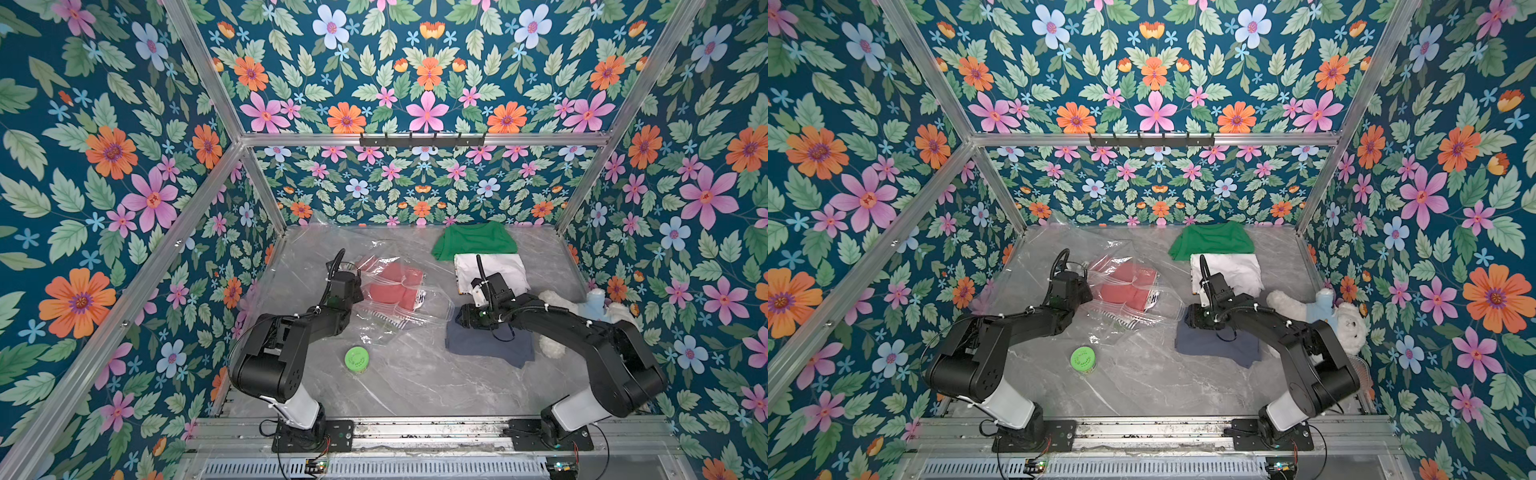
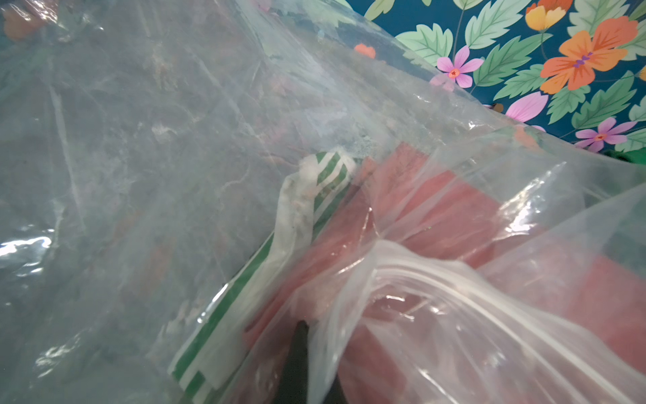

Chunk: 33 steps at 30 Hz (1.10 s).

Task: Take the tank top out of the vacuum bag
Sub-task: Adjust the tank top at the center of the board.

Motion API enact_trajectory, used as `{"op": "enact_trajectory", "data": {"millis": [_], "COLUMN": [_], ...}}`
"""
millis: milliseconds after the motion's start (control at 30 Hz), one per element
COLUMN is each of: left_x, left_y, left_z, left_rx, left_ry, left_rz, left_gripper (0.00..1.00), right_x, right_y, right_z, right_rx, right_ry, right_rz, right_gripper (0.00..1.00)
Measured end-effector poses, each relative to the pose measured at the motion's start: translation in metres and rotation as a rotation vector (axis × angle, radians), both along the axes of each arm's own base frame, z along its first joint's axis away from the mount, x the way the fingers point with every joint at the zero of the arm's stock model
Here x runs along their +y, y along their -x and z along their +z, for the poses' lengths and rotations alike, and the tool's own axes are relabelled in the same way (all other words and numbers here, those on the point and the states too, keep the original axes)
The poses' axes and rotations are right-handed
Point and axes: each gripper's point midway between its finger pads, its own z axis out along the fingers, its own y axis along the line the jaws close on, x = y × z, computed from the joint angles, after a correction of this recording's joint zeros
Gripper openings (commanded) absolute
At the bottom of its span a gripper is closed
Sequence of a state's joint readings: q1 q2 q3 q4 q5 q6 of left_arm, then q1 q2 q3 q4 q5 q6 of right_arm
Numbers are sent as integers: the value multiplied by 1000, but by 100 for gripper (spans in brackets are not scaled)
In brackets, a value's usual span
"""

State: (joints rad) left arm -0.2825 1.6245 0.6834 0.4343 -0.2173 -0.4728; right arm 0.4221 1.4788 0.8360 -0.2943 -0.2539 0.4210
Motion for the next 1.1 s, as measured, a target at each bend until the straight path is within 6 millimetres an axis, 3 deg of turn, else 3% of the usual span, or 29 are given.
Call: {"op": "enact_trajectory", "data": {"millis": [100, 233, 500, 700, 800, 1000, 1100], "left_x": [-1, -1, -2, -4, -6, -7, -7], "left_y": [0, -1, -2, -5, -5, -6, -7], "left_z": [0, 1, -2, -2, -2, -1, 0], "left_rx": [-1, -2, 4, 4, 4, 2, 1], "left_ry": [2, 3, 3, 5, 5, 6, 6], "left_rz": [-2, -3, -6, -10, -13, -15, -16], "left_gripper": [0, 0, 0, 0, 0, 0, 0], "right_x": [-11, -30, -52, -37, -37, -55, -63], "right_y": [4, 15, 64, 92, 92, 90, 79], "right_z": [22, 37, 16, -7, -11, -39, -42], "right_rx": [-64, -76, 50, 205, 220, 247, 234], "right_ry": [-7, -73, -333, -473, -502, -504, -541], "right_rz": [-59, -214, -560, -709, -780, -951, -1012], "right_gripper": [74, 75, 74, 71, 65, 58, 44]}}
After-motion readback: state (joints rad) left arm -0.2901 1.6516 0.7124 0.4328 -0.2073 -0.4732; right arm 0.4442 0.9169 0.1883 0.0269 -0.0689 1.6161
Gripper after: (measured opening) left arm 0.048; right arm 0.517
